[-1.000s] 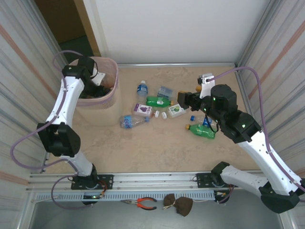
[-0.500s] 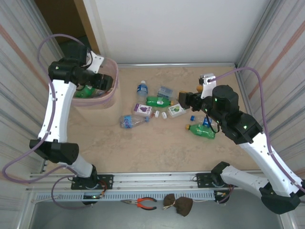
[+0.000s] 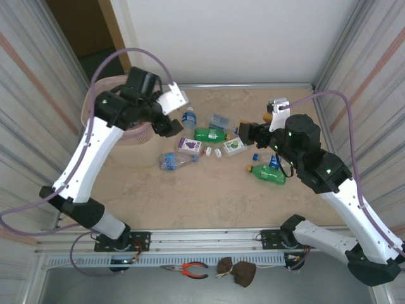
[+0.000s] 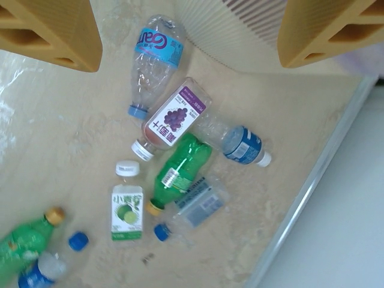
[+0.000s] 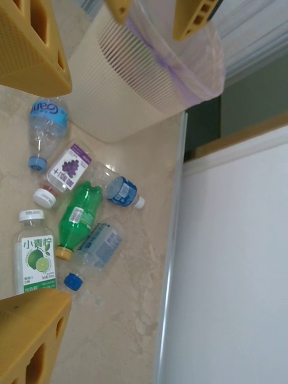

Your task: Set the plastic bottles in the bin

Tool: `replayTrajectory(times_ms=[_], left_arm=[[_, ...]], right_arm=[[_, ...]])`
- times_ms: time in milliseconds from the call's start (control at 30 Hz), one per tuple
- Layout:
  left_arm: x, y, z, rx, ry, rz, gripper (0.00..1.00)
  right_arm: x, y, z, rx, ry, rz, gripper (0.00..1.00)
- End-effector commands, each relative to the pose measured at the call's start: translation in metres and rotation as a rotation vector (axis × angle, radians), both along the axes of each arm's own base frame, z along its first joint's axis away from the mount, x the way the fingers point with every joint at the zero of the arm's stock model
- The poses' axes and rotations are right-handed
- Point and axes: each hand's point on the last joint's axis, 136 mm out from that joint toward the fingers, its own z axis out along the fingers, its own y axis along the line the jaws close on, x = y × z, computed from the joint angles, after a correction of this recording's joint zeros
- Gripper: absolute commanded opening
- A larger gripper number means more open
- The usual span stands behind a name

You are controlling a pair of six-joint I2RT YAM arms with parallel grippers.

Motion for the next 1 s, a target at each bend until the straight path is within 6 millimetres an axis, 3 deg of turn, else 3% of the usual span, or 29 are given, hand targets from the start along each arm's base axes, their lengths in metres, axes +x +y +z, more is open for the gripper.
replayTrajectory(times_ms=[0,400,667,967], left_arm=[[0.001,-0.005,-0.034,0.225,-0.035,-0.106,0.77],[0.003,-0.030,-0.121,0.494,0.081,-0.174,0.80],[0.011,-0.028,-0.184,0.638,0.170,-0.084,0.79],[0.000,-0.013,-0.240,0.749,0.264,-0.030,0.79]], right_arm=[[-0.002,-0.010,0.010,0.028,-0.017,-0.040,0.82],[-0.005,-0.017,0.009,0.028,-0.022,-0.059,0.82],[-0.005,-0.016,0.005,0.024,-0.017,-0.059,0.82],[-0.004,-0.015,0.005,0.023,-0.015,-0.054,0.82]])
